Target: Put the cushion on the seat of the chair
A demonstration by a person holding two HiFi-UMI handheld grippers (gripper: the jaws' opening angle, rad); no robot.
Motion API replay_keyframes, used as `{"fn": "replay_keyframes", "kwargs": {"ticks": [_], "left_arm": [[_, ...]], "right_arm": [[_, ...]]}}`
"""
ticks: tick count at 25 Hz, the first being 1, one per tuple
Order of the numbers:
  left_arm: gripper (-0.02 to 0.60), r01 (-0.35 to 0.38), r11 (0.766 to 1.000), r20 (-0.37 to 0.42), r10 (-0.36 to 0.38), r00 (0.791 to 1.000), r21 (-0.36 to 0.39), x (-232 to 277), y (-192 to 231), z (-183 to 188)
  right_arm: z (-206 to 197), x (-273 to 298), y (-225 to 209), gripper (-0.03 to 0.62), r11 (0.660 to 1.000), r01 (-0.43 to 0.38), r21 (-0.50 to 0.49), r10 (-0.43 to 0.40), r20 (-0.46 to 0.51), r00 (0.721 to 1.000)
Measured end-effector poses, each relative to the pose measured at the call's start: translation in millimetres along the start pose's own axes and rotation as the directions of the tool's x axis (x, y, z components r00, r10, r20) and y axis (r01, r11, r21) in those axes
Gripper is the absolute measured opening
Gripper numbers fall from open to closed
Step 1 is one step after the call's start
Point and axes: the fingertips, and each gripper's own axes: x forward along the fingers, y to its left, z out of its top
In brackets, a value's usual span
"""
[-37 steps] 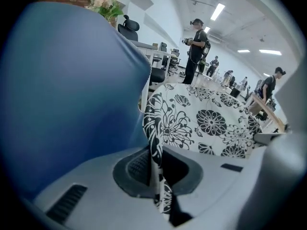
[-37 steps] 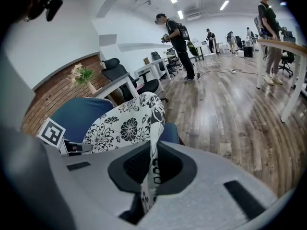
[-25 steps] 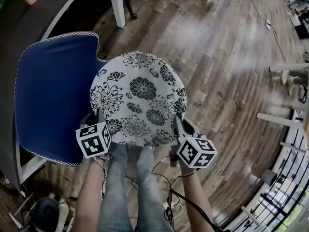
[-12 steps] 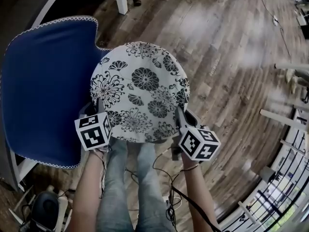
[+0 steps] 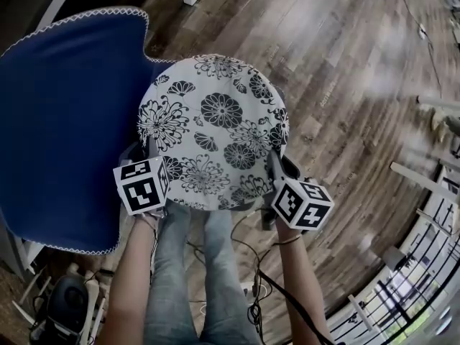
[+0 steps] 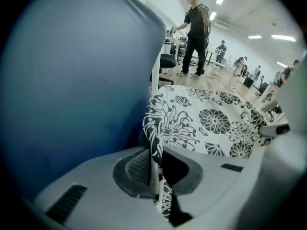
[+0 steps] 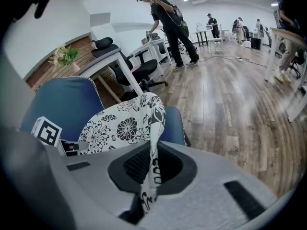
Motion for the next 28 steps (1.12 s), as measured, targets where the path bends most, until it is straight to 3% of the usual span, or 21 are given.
{"fn": "replay_keyframes", "kwargs": {"ticks": [28], "left_arm": [[0.015, -0.041, 0.999, -0.056, 0.04, 0.998, -0.019, 39.2, 7.5, -14.8]], "right_arm": [[-14.6, 31.0, -30.9, 0.038, 0.995, 0.096, -0.028, -0.097, -0.076, 0.992]]}}
